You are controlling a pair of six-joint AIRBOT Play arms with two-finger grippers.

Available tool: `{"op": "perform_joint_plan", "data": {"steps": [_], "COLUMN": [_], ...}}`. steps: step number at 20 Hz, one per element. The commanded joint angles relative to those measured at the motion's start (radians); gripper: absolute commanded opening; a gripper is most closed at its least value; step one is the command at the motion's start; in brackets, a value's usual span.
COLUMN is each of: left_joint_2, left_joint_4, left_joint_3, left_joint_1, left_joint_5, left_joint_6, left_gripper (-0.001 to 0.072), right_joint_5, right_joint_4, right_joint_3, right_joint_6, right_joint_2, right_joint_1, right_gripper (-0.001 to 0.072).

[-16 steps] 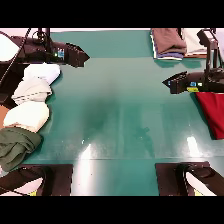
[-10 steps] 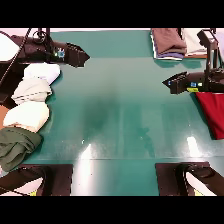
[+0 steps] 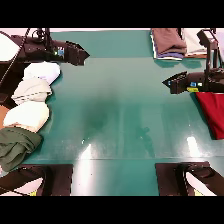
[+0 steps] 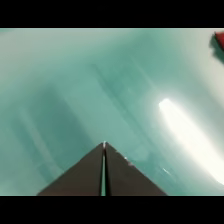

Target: Fold the shirts.

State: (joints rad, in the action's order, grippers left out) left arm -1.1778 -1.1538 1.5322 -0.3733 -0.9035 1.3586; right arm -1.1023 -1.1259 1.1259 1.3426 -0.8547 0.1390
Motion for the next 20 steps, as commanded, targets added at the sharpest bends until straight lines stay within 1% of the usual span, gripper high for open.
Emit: {"op": "perform_joint_plan", "data": {"steps": [1,2,3,4,5,9,12,15,18,20], "left_joint_2": [-0.008,-0.020,-0.040,-0.069,-0.106,-0.286,-0.423,-0.522,-0.564,-0.578], "left_joint_4": [-0.264,-0.375,-0.468,-0.526,-0.539,-0.538,-0.537,-0.537,-0.538,-0.539], "left_joint_3": [0.000,0.000,0.000,0.000,0.000,0.000,0.000,0.000,0.000,0.000], "left_joint_1": [0.007,0.024,0.056,0.102,0.158,0.346,0.443,0.502,0.530,0.533], "left_joint_5": [0.116,0.138,0.138,0.131,0.126,0.127,0.146,0.206,0.307,0.344], "left_joint_6": [0.053,0.134,0.196,0.235,0.249,0.266,0.267,0.266,0.265,0.264], "left_gripper": [0.0521,0.0557,0.0557,0.0558,0.0558,0.0557,0.0558,0.0558,0.0558,0.0558], "right_joint_5": [0.000,0.000,0.001,0.000,0.000,0.000,-0.001,-0.001,-0.001,0.000], "right_joint_4": [0.000,0.000,-0.001,0.000,0.000,0.000,0.000,0.000,0.002,0.014], "right_joint_3": [0.000,0.000,0.000,0.000,0.000,0.000,0.000,0.000,-0.026,-0.063], "right_joint_6": [0.000,0.000,0.000,0.000,0.000,0.000,0.000,0.000,0.001,0.001], "right_joint_2": [0.001,0.001,0.001,0.001,0.001,0.001,0.001,0.001,0.001,0.001], "right_joint_1": [0.001,0.001,0.001,0.001,0.001,0.001,0.001,0.001,0.001,0.001], "right_gripper": [0.0020,0.0020,0.0020,0.0020,0.0020,0.0019,0.0020,0.0019,0.0019,0.0019]}}
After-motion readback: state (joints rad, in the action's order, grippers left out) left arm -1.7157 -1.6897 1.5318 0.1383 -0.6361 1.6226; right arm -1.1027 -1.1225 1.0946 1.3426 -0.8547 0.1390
